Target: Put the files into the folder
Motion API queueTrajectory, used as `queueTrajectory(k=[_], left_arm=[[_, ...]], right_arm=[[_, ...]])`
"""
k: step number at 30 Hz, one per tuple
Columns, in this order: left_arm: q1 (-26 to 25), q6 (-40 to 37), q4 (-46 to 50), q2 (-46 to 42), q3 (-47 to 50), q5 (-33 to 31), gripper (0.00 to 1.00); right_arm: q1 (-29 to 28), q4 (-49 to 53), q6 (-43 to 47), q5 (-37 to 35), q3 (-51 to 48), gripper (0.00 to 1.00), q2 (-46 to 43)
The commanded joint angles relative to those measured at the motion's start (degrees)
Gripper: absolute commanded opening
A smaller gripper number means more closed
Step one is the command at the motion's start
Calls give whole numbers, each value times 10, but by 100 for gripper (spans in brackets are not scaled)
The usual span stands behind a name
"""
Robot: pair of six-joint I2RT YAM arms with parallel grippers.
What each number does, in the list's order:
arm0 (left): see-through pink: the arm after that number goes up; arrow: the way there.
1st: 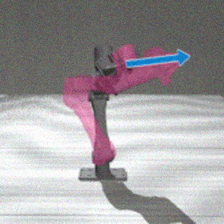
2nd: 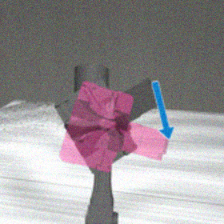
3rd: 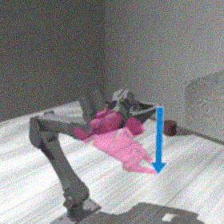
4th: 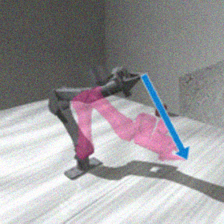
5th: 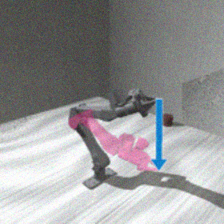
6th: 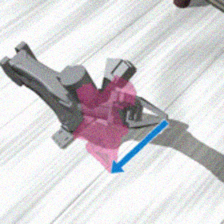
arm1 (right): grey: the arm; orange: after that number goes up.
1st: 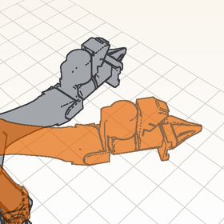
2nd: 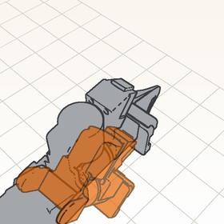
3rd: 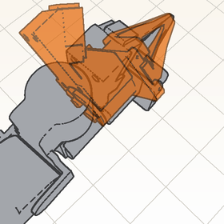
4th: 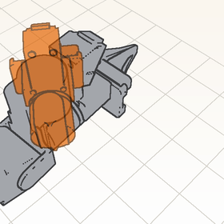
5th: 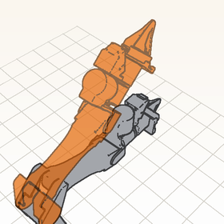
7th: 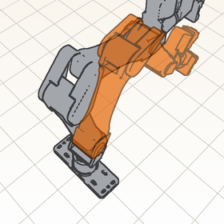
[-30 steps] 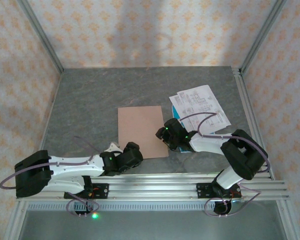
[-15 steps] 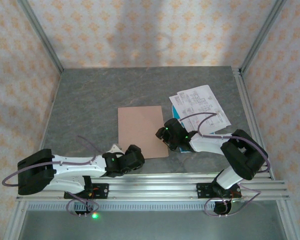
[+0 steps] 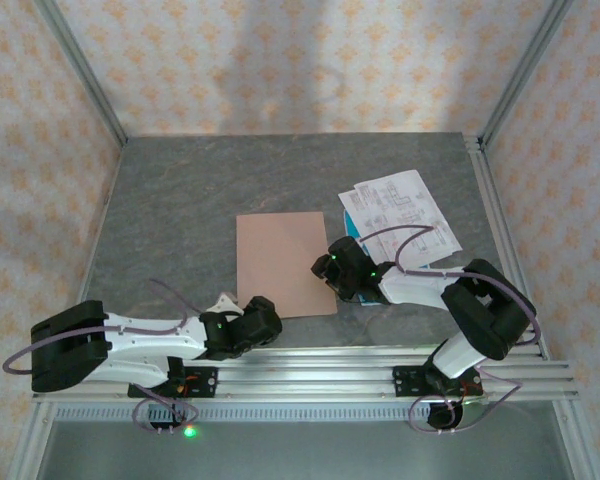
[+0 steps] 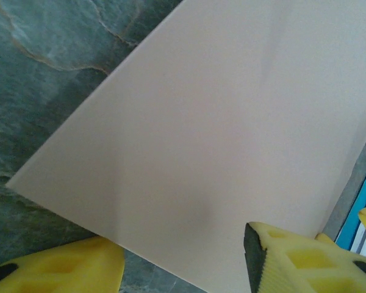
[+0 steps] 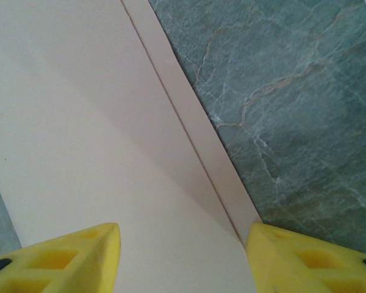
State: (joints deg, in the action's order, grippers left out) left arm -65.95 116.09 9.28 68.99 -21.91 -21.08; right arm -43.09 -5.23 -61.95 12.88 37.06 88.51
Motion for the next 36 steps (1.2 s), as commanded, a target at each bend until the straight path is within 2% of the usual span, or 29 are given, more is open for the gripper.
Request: queueTrajectory(k=[1,9,18,24,30,36], left_arm=[[19,70,-43,-1,1,-55,52],[20,74,-24,-45,19,-84,43],[25,62,-158,17,62,-97,42],[34,22,-243,50,68,-114,36],[31,-18,-246,48,40,-103,26],[27,-22,-232,29,32,-100,11]], right_arm=[[-4,73,-4,-16,-25,59,18],[-4,69,-4,-15,-26,59,23],[-4,28,-11,5,-38,63,30],[-4,21,-8,13,-39,65,35],[-4,8,-10,22,-40,65,45],[-3,-2,-9,29,-41,66,47]])
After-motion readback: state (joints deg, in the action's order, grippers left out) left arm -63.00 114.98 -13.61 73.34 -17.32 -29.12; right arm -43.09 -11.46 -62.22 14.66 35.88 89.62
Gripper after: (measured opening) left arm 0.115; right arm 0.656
